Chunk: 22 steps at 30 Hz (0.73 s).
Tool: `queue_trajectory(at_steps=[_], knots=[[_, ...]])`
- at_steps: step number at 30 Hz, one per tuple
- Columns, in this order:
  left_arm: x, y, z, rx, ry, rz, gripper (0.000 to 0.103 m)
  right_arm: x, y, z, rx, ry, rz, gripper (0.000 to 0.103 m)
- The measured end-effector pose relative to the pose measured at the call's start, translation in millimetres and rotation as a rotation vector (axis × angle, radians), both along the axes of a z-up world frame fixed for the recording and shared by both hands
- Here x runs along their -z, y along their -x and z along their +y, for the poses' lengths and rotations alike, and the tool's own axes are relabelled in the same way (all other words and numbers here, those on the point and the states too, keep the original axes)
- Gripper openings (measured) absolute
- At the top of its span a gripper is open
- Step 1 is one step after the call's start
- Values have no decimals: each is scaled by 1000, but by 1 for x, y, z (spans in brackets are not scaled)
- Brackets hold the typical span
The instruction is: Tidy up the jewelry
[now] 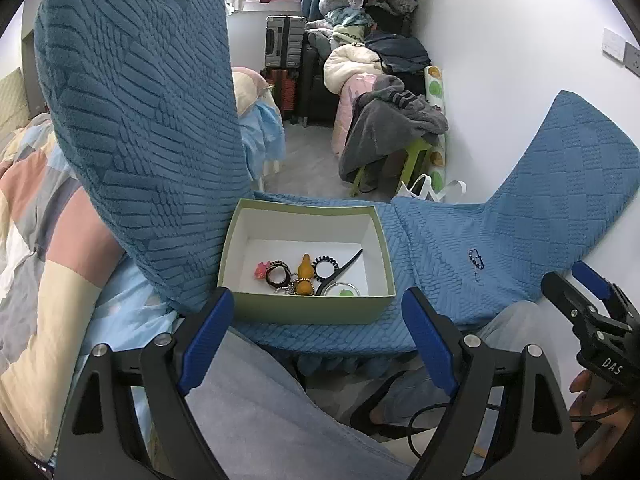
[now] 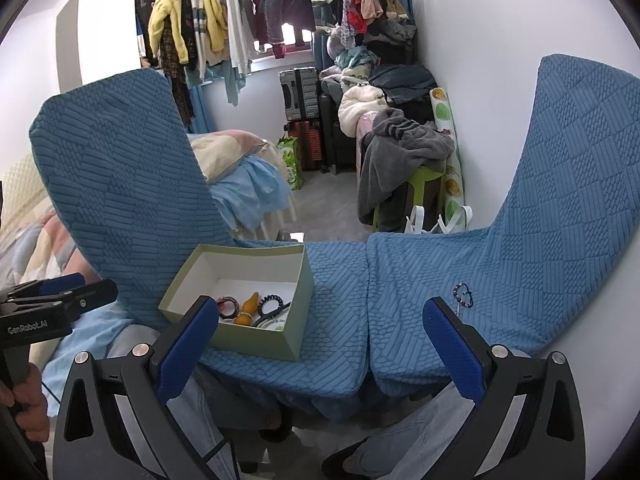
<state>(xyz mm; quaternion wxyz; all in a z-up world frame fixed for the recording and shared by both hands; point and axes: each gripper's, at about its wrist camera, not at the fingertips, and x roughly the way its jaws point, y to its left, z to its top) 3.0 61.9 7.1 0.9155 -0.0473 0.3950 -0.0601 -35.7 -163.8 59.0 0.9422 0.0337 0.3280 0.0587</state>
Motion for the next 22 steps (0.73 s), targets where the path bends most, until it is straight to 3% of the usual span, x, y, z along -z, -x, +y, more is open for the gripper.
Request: queue_trajectory(at_steps=[22], knots=[[-2,0,-2,1,4,1,86,2,-2,1,6,-5,8,103]])
